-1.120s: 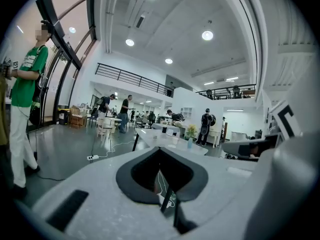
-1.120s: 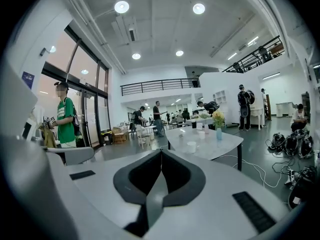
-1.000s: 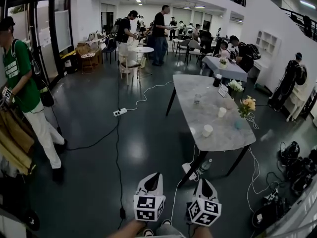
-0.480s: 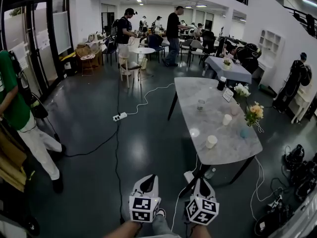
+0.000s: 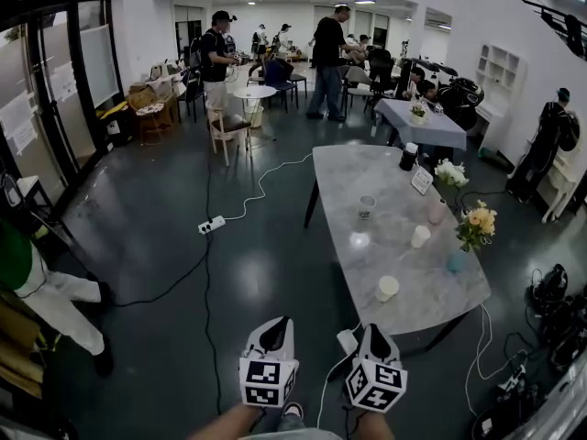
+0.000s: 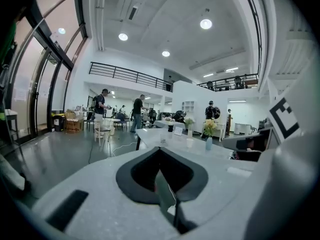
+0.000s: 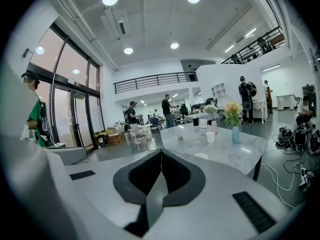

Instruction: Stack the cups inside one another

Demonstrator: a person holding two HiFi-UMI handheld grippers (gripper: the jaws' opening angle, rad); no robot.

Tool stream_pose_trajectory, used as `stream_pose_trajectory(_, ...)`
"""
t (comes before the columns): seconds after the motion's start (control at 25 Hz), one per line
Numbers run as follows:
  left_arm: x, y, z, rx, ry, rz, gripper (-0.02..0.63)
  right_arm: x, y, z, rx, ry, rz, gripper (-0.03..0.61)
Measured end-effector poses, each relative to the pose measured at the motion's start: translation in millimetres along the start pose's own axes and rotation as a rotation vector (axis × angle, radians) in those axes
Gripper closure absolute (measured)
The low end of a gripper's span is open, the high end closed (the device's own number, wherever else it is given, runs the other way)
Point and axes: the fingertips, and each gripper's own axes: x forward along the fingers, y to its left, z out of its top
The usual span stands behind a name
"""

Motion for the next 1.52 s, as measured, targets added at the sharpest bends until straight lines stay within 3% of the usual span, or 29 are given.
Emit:
stream_pose_trajectory(0.44, 74.9, 29.7, 1.0, -0.029, 0.040, 0.007, 0.617, 74.2, -5.0, -3.2, -0.004, 0.073, 0.000, 0.572)
stream_pose_trajectory(0.68, 115.8, 50.6, 1.8, -0.034, 0.052, -0.043, 0.617, 110.8, -2.2, 1.3, -0.001, 0.077, -0.045, 0.572)
stream_pose_trajectory(1.0, 176.5, 116.5, 30.0, 0.015, 0.034, -0.111, 0.617, 182.9, 42.7, 28.3, -0.008, 0.036, -0.096, 0.571)
stream_pose_trajectory(1.28, 220.8, 176.1, 38.5, 0.022, 0.051, -0.149, 0.617, 239.9, 80.5, 32.5, 0.007, 0.045, -0.129, 0.571)
stream_pose_trajectory(1.52, 250.9, 202.9, 40.2, 0.021, 0.061, -0.186, 0.617, 266.0, 89.8, 29.4, 0.019, 0.069, -0.180, 0.572)
